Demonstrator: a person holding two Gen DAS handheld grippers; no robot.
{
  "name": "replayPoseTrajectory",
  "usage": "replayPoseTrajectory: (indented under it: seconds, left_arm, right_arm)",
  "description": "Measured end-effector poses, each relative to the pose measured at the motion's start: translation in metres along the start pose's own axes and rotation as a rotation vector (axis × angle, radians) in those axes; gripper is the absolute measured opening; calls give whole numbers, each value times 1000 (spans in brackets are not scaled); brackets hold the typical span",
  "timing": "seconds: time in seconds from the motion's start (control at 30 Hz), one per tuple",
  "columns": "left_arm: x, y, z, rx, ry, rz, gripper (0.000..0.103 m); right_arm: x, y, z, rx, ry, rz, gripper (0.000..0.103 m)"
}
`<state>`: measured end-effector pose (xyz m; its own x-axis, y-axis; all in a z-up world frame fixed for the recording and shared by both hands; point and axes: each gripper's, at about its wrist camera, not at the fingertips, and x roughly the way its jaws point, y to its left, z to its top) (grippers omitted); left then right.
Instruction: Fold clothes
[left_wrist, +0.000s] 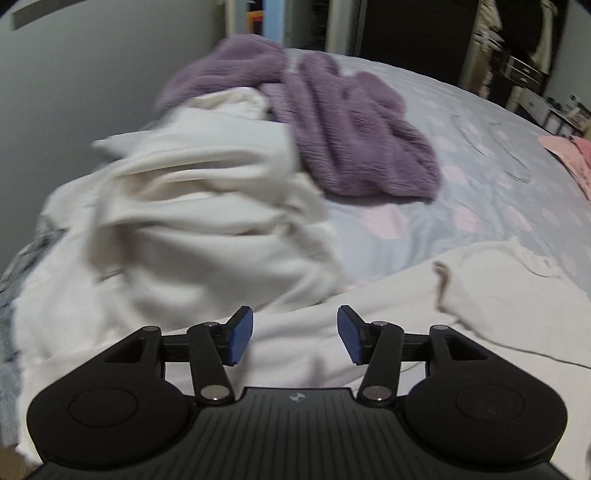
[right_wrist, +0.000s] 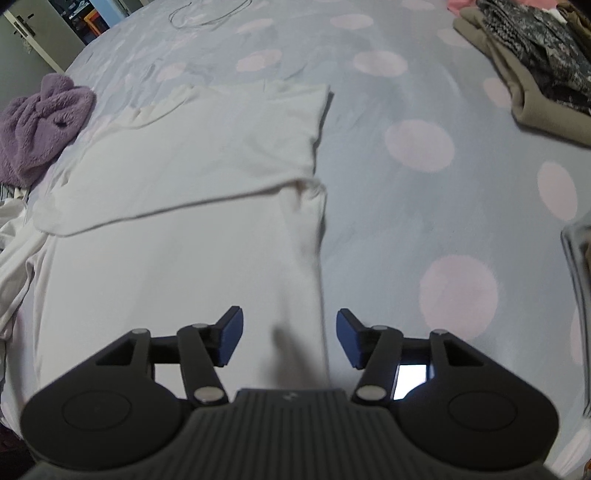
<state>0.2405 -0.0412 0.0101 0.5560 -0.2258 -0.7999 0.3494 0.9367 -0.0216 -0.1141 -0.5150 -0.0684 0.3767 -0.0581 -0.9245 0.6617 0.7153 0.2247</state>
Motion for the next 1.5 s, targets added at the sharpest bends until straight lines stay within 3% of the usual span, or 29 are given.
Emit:
replayPoseTrajectory:
  seconds: [0.2,0.7,0.83,1.0,1.1,1.17,1.3,1.4,1.5]
  left_arm:
    - [-26,56,-22,-57,-57,102,55]
    - [-19,198,-75,-411,-22,204,55]
    - [-7,223,-86,-487,18,223,55]
    - [8,244,-102,-621,99,186,52]
    - [10,250,-108,-688,119,151,42]
    - [8,249,-108,-701,117,156,8]
    - [-10,237,-99,-686,49,151,5]
    - [-40,219,-87,-682,-75,76,5]
    - [-75,187,-67,-591,-214,-5,5]
  right_arm:
    - [-5,18,-11,-61,-19,16,59]
    - [-3,44,-17,-164,-37,4,60]
    - [-3,48,-19,-179,-42,1,61]
    - [-3,51,-20,-192,-49,-5,61]
    - [-3,52,-21,-198,-51,-6,61]
    - [-2,52,-21,-204,-53,-10,61]
    - [-3,54,-22,-212,-55,-12,61]
    - [-3,55,-22,-220,-57,-17,61]
    - [-3,55,-21,-218,-56,-20,61]
